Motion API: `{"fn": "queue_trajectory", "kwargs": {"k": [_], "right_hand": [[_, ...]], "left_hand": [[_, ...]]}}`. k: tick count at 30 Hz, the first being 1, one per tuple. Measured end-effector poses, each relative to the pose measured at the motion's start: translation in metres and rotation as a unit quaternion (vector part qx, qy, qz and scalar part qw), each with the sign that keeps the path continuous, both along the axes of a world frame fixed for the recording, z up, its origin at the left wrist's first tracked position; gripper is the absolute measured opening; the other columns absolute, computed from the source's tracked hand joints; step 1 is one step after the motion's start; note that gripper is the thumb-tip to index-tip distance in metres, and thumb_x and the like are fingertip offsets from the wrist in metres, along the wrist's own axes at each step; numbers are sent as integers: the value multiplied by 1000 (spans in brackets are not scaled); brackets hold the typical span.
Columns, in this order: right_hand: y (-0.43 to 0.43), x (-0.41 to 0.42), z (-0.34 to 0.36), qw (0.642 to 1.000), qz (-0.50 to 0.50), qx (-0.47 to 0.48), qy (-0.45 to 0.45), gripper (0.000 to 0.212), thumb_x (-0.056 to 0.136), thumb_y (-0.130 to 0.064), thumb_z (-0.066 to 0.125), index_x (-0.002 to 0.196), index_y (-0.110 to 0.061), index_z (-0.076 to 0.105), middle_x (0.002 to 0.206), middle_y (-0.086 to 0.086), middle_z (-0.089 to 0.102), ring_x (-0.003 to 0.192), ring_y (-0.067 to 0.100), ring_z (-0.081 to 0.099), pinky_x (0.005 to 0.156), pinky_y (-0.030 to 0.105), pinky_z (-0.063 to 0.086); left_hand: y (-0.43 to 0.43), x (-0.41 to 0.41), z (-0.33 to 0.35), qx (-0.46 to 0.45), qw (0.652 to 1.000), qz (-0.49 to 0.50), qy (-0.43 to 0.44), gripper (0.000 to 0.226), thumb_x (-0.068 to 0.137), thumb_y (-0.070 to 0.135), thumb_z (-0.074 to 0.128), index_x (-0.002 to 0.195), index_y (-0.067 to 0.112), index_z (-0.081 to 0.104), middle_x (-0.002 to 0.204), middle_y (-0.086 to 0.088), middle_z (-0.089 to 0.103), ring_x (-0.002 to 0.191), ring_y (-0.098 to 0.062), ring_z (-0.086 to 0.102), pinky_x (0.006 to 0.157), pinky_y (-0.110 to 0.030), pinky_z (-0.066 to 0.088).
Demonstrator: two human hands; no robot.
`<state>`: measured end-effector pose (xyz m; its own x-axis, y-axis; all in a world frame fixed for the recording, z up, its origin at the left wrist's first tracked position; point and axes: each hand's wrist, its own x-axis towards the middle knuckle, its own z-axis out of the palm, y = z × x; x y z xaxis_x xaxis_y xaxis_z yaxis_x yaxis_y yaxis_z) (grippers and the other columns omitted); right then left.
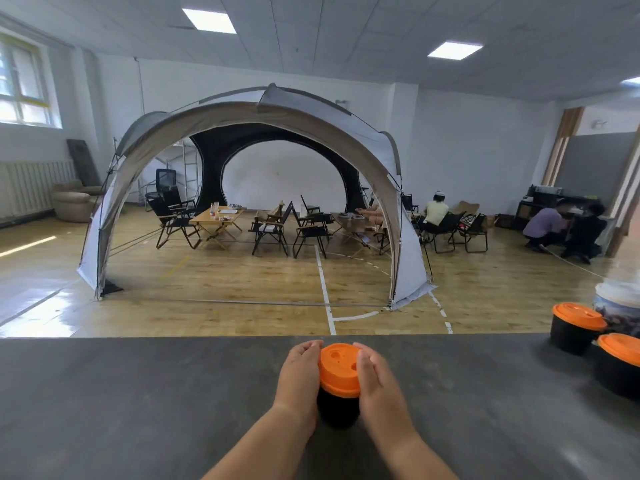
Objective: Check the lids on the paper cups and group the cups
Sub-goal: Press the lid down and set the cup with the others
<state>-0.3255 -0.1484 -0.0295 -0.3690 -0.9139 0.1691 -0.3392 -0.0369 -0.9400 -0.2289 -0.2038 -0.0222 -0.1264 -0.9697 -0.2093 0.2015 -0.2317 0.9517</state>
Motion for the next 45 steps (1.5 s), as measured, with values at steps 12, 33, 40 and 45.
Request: {"fn": "queue_trajectory", "kwargs": {"k": [12, 33, 40, 45], "right_hand": [[-27, -60, 181, 934, 207, -80, -279, 30, 81, -37, 61, 88, -7, 62, 92, 20, 54, 90, 31, 52, 98, 52, 42], [16, -27, 195, 877, 342, -172, -289, 81, 54, -64, 82, 111, -8, 72, 112, 21, 69, 107, 34, 66, 96, 48, 53], [0, -35, 182, 794, 469, -131, -365, 76, 74, -59, 73, 133, -13, 57, 126, 16, 64, 120, 35, 56, 106, 54, 41], [20, -22, 188, 902, 321, -219, -188, 90, 62, -70, 73, 136, -24, 51, 130, 5, 63, 124, 25, 58, 107, 56, 40]], "left_hand": [[48, 17, 111, -80, 935, -282, 201, 51, 80, 41, 56, 119, 9, 60, 114, -18, 67, 112, -29, 59, 102, -44, 43], [93, 12, 129, -65, 897, -217, 379, 61, 64, 52, 63, 109, 9, 63, 102, -20, 67, 83, -27, 69, 70, -42, 58], [97, 9, 120, -111, 880, -225, 404, 79, 30, 29, 99, 100, 3, 74, 108, -28, 68, 87, -30, 72, 69, -39, 60], [91, 19, 120, -281, 938, -46, 199, 77, 52, 36, 90, 120, 30, 53, 105, -1, 71, 96, -12, 70, 79, -26, 53]]}}
